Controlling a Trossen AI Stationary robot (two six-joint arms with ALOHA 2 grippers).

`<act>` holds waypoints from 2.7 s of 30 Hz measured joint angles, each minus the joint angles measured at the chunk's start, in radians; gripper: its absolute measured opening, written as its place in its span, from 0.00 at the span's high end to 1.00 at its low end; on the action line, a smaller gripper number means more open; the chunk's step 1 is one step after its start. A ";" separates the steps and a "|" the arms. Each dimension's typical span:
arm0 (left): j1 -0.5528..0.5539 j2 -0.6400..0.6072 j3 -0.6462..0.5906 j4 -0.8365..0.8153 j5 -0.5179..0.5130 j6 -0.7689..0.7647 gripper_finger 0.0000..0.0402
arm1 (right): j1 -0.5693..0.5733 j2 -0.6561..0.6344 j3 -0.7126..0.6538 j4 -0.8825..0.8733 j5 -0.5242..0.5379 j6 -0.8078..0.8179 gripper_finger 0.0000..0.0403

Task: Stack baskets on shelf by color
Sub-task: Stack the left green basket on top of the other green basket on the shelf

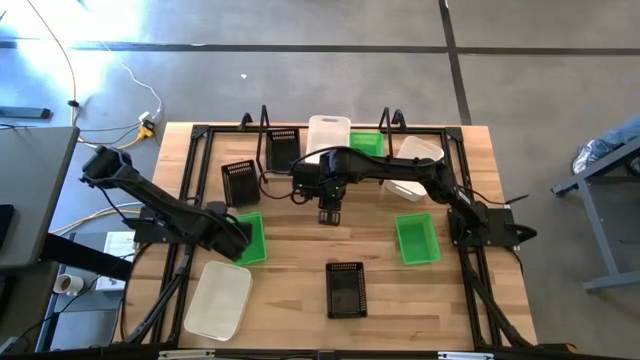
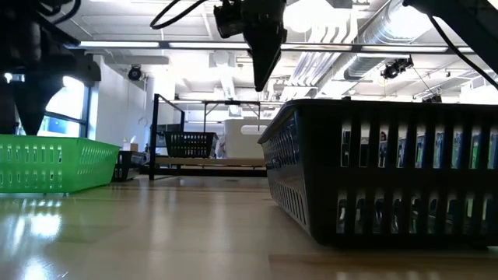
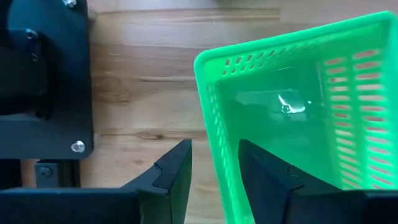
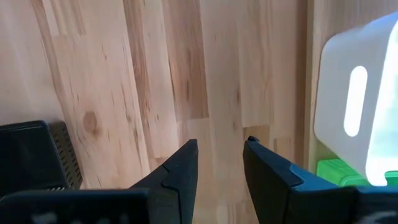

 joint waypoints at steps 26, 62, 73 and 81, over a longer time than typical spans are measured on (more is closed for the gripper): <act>0.001 0.128 0.001 0.054 -0.007 0.008 0.97 | 0.050 0.000 0.000 -0.055 0.003 -0.029 0.72; 0.134 -0.207 0.269 -0.032 -0.350 0.615 0.99 | 0.255 -0.080 0.022 0.551 -0.069 0.022 0.72; 0.201 -0.183 0.318 0.034 -0.359 0.642 0.99 | 0.297 -0.080 0.022 0.606 -0.074 -0.184 0.72; 0.211 -0.083 0.318 0.106 -0.342 0.562 0.99 | 0.278 -0.080 0.022 0.583 -0.087 -0.205 0.72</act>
